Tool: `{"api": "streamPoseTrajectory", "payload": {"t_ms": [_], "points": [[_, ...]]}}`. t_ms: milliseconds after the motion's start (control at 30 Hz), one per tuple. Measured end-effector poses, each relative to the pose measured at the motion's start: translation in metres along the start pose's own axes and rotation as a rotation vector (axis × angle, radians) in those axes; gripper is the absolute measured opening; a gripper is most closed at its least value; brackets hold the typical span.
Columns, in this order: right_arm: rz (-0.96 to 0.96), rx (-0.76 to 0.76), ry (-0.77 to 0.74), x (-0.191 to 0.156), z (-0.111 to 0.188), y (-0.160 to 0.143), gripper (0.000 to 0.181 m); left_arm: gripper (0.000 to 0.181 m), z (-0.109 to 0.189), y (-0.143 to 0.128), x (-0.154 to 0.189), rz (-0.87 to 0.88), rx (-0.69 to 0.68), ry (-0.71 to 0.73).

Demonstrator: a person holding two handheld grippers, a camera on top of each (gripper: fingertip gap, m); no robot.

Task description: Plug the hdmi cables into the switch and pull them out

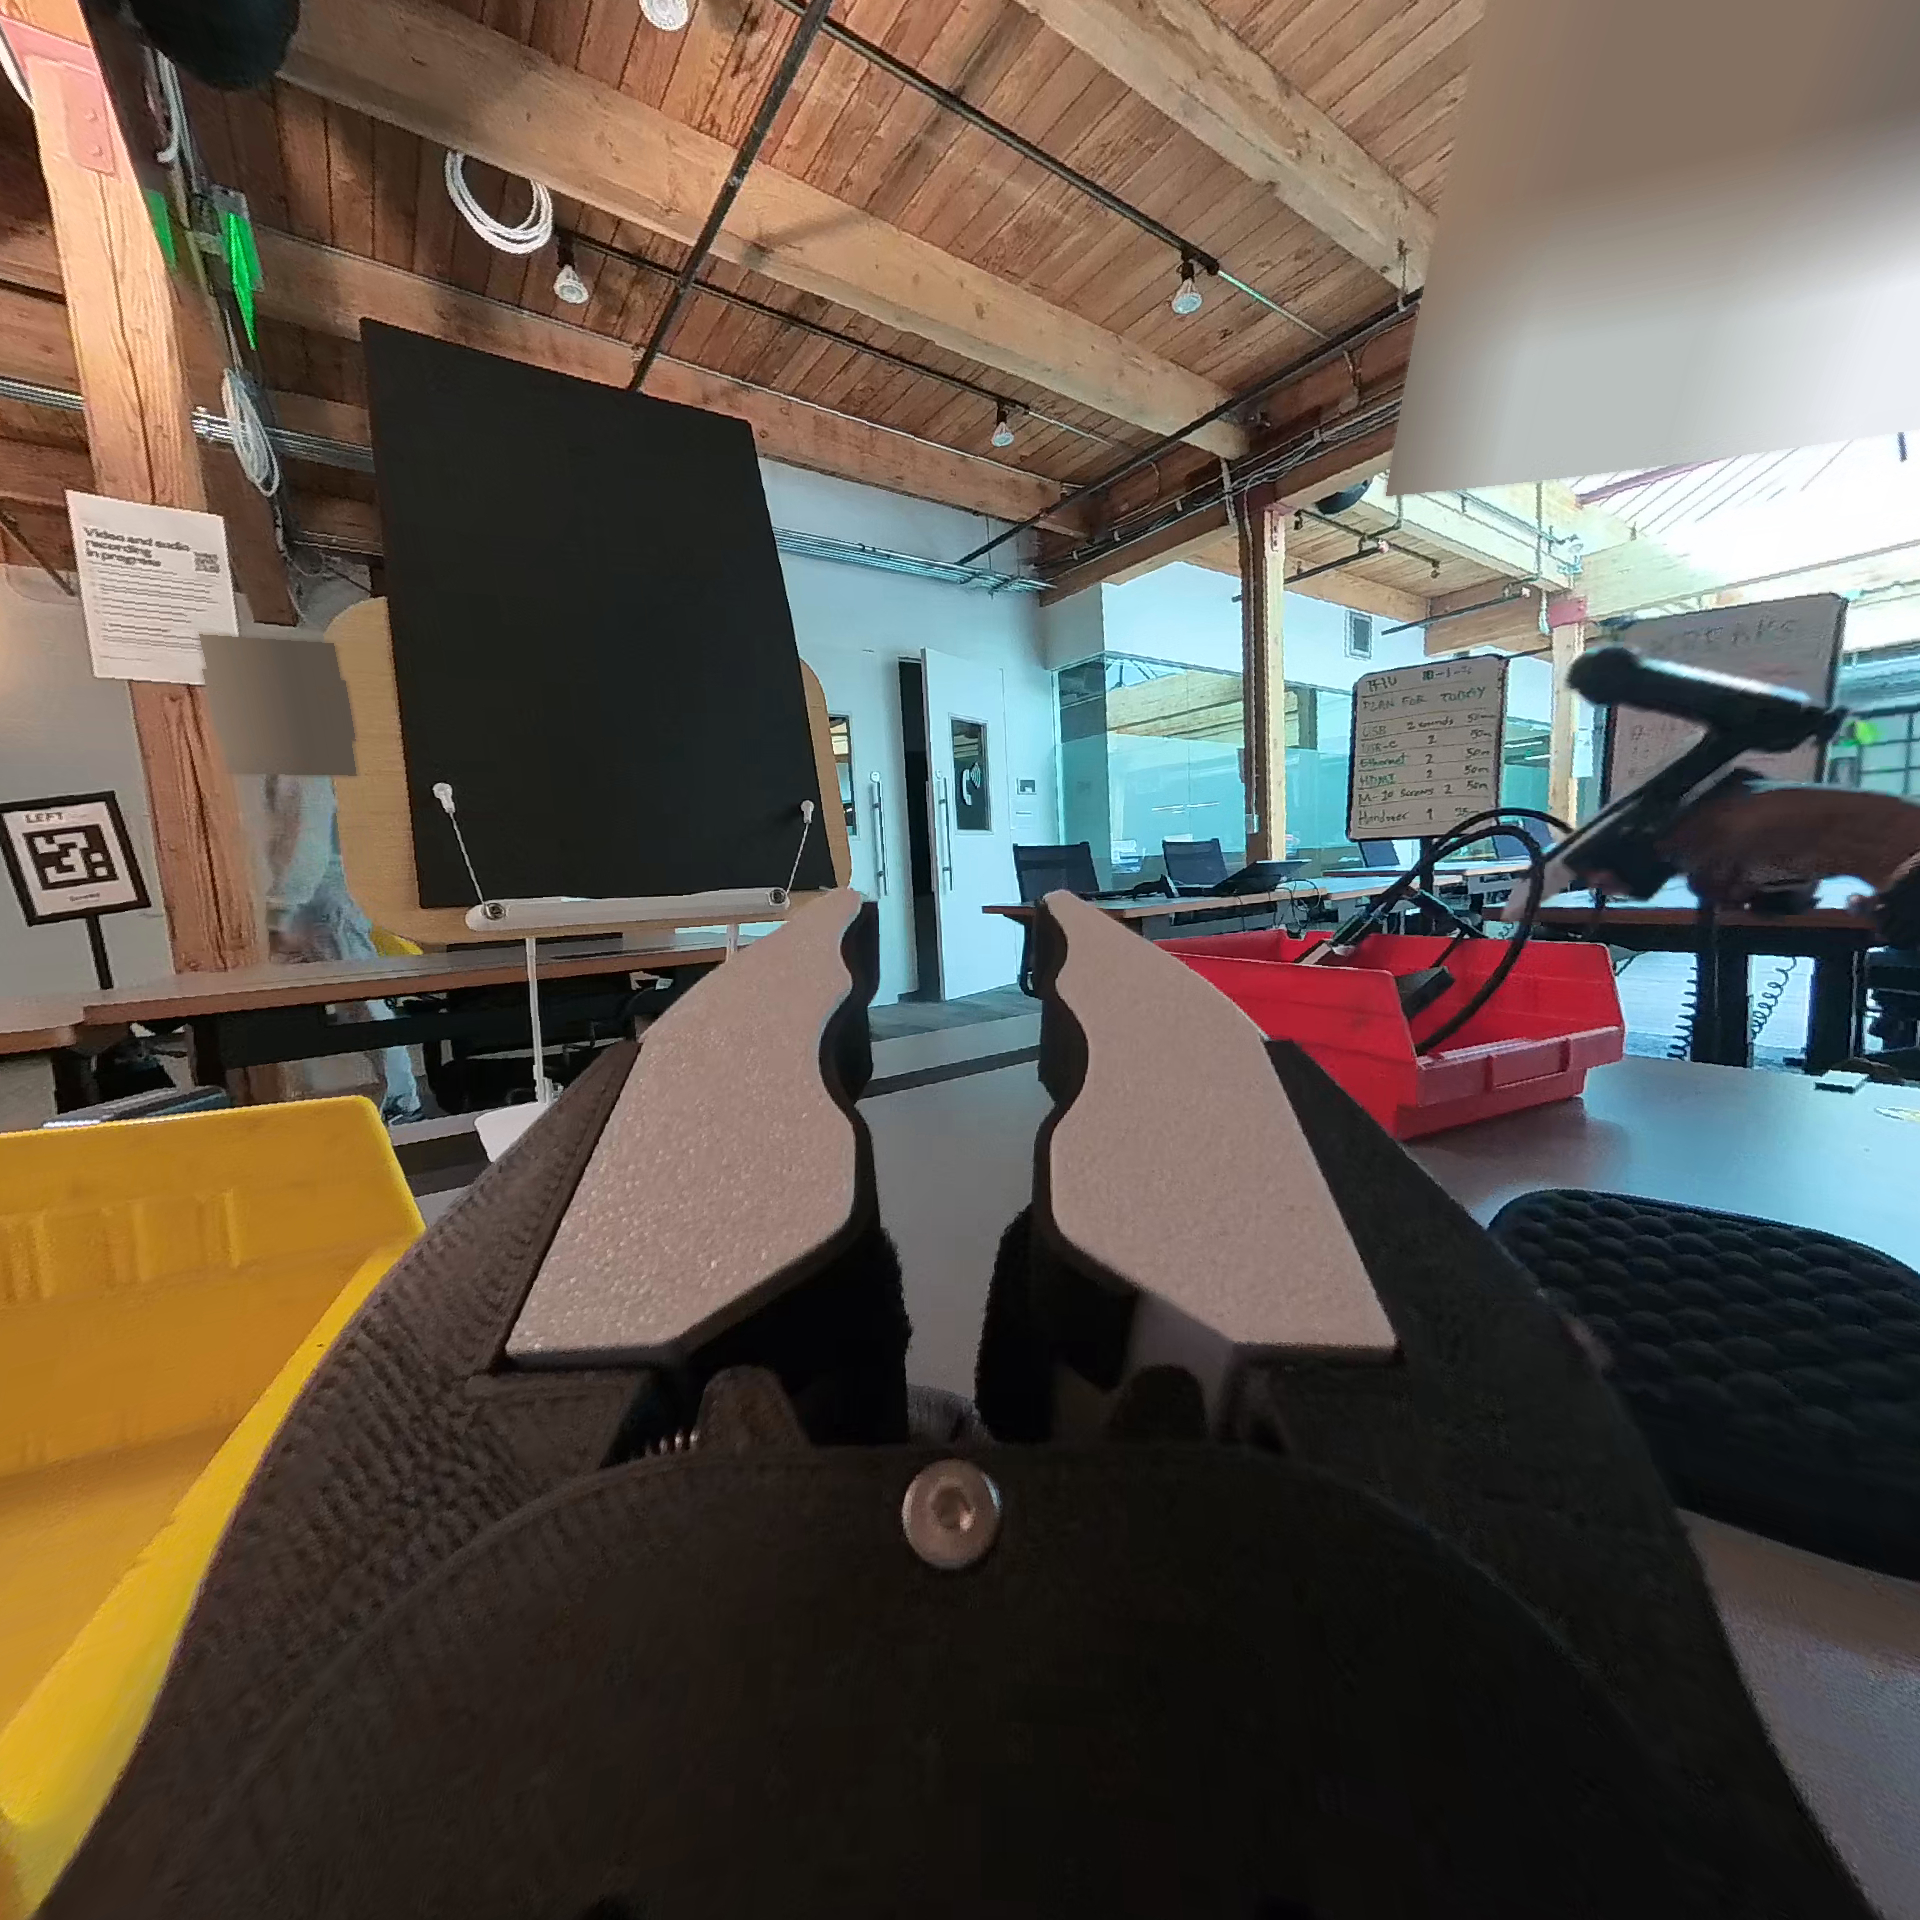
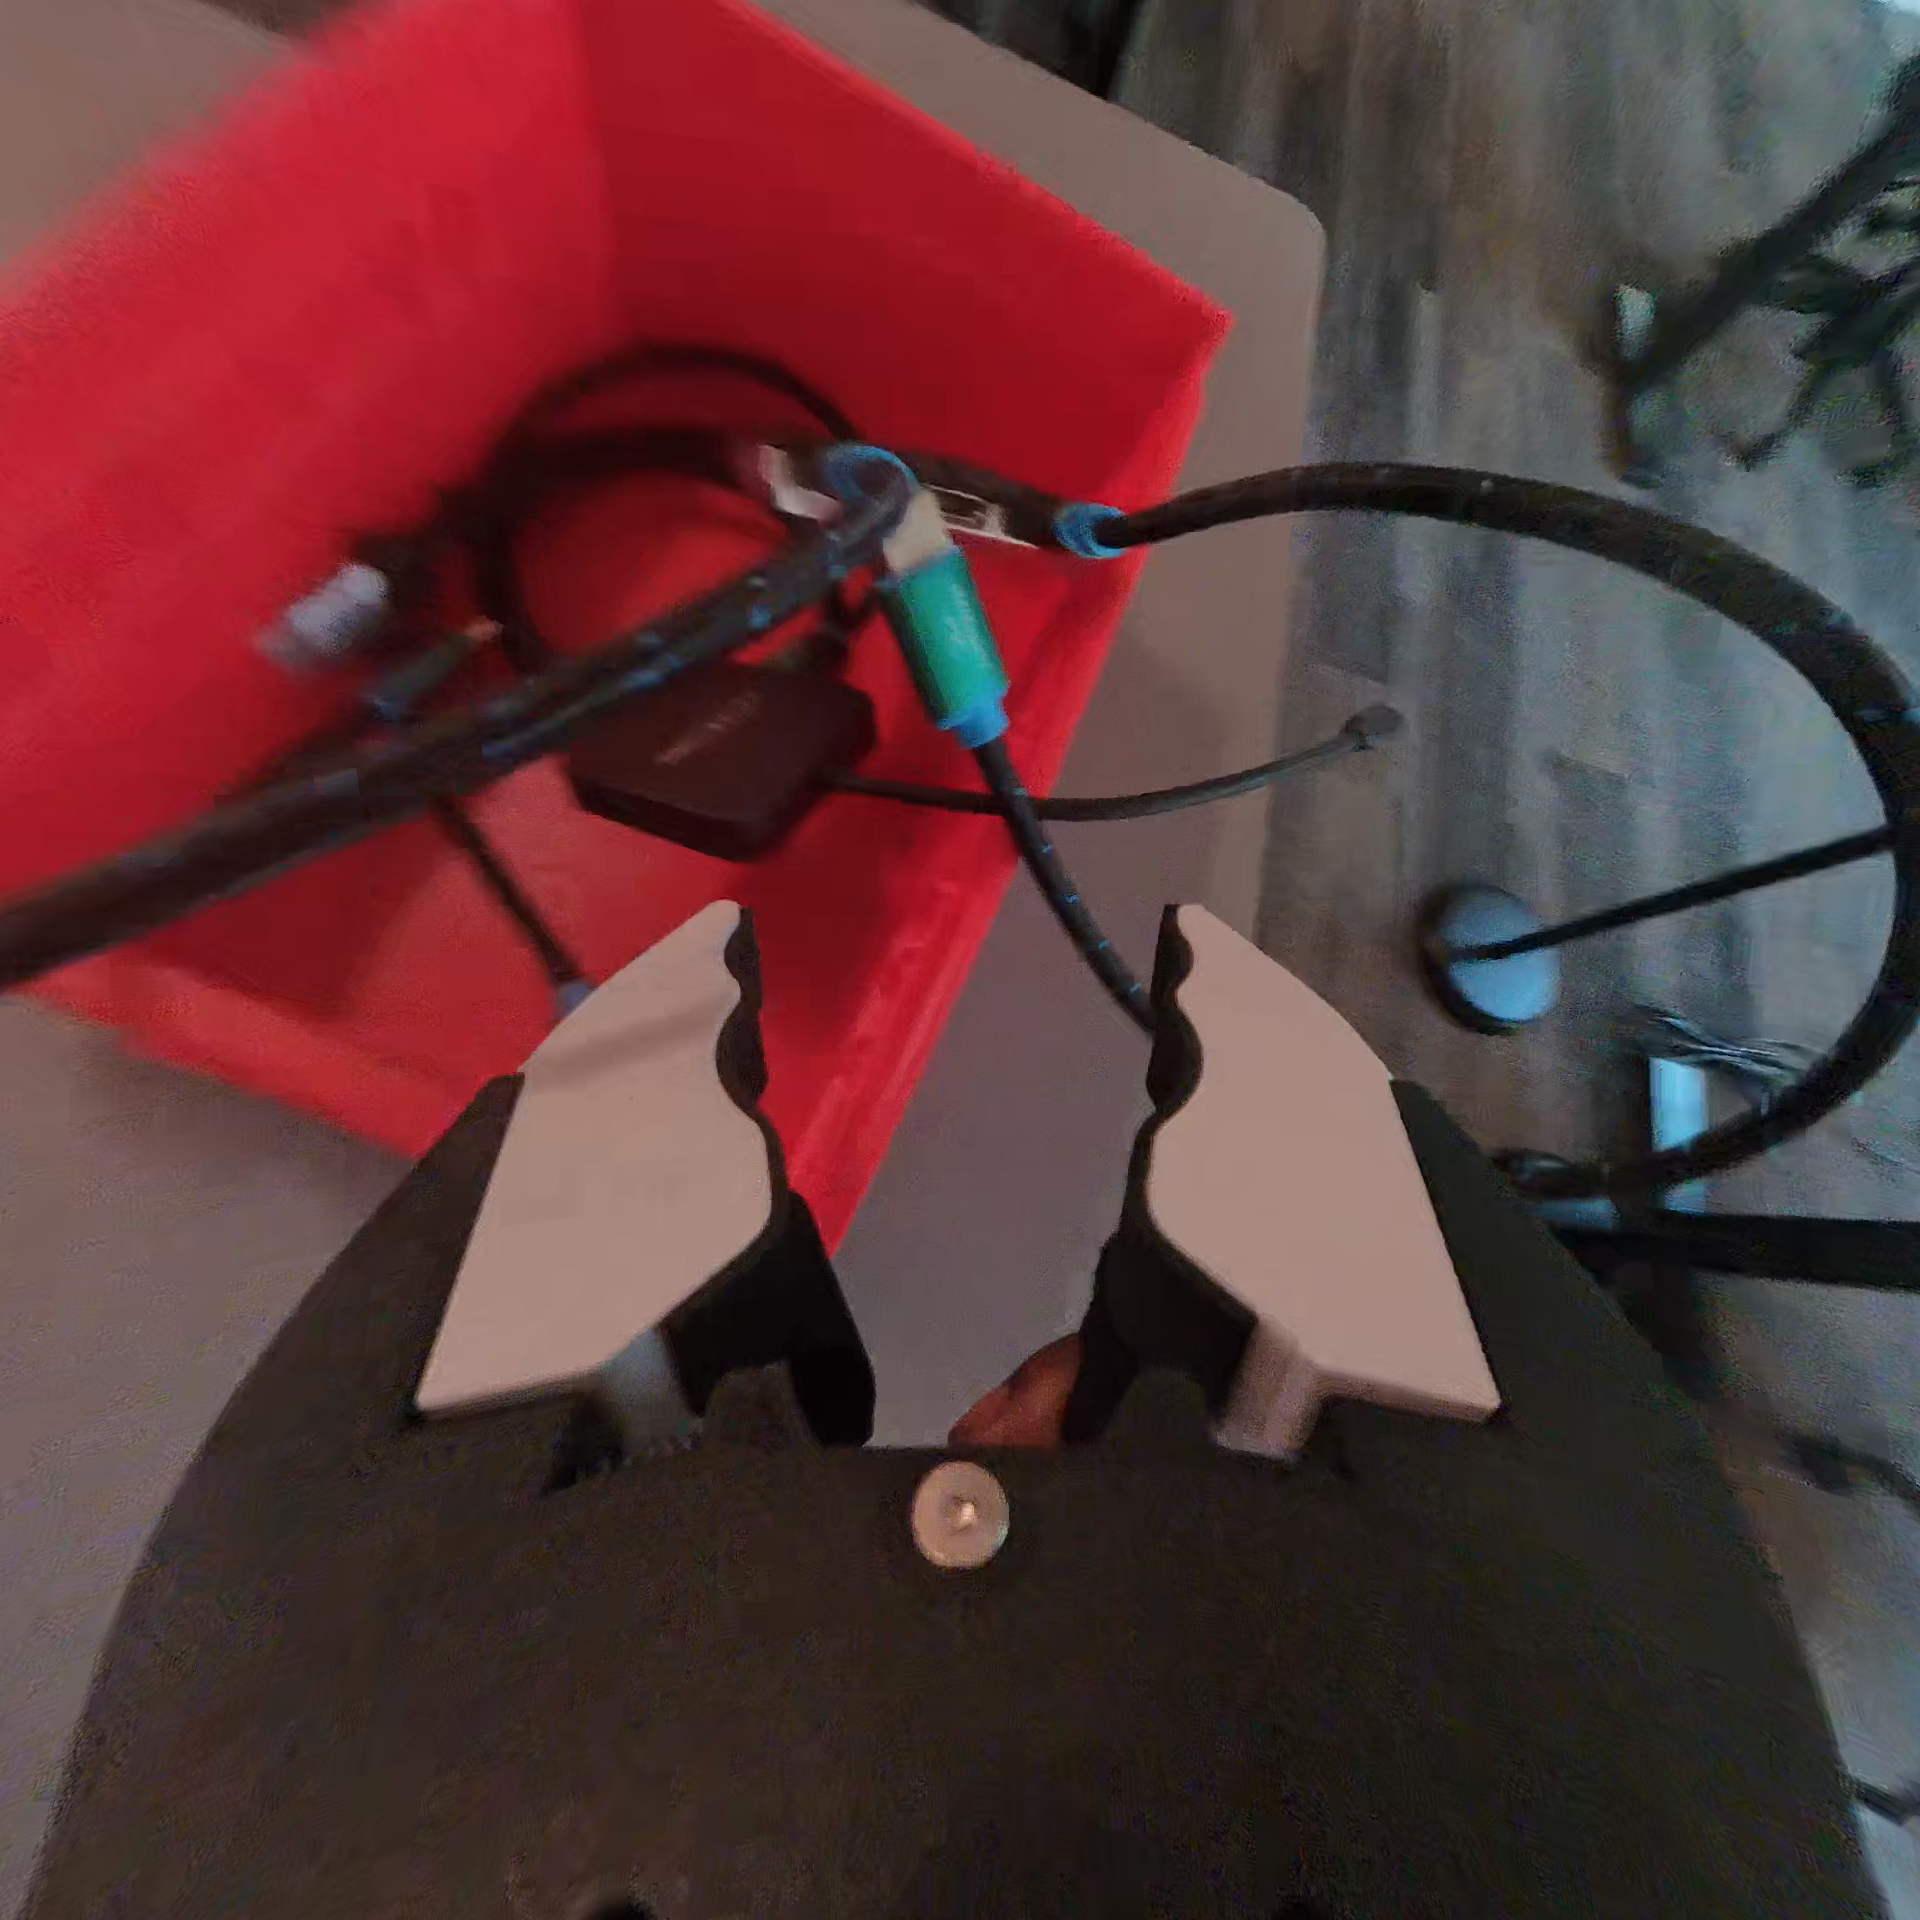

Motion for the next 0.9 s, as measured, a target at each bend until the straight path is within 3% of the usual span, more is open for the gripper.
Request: {"api": "streamPoseTrajectory", "payload": {"t_ms": [100, 133, 167, 333, 500, 667, 733, 800, 900], "points": [[0.071, 0.012, -0.086, 0.009, -0.025, 0.006, 0.06, 0.027, -0.001, -0.001, 0.0, -0.003, -0.01, -0.003], [0.09, 0.025, -0.099, 0.009, -0.03, 0.01, 0.049, 0.027, -0.001, -0.002, 0.0, -0.004, -0.012, -0.003], [0.113, 0.029, -0.101, 0.009, -0.033, 0.015, 0.025, 0.027, -0.001, -0.002, 0.0, -0.004, -0.013, -0.003], [0.183, -0.081, -0.165, -0.012, -0.032, 0.037, 0.011, 0.027, -0.001, -0.002, 0.0, -0.001, -0.015, -0.004], [0.254, -0.082, -0.222, -0.053, -0.046, 0.052, 0.012, 0.027, 0.0, -0.001, 0.0, 0.0, -0.011, -0.005], [0.117, -0.312, 0.13, -0.098, -0.109, 0.012, 0.01, 0.027, 0.0, -0.001, 0.0, 0.002, -0.01, -0.006], [-0.002, -0.282, 0.172, -0.094, -0.117, 0.004, 0.011, 0.027, 0.0, -0.001, 0.0, 0.006, -0.011, -0.008], [0.01, -0.295, 0.176, -0.093, -0.111, -0.001, 0.012, 0.027, 0.0, -0.001, 0.0, 0.007, -0.01, -0.008], [-0.033, -0.277, 0.251, -0.104, -0.093, -0.004, 0.056, 0.027, 0.0, -0.001, 0.0, 0.007, -0.011, -0.008]]}}
Point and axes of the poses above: each gripper's, where its closed fingertips meet, z back along the fingers, y out of its top, x = y × z across the jaws, the point moved 7 cm from there along z, back along the fingers, and after that the axes turned 11 degrees about y, right-handed, at the moved point
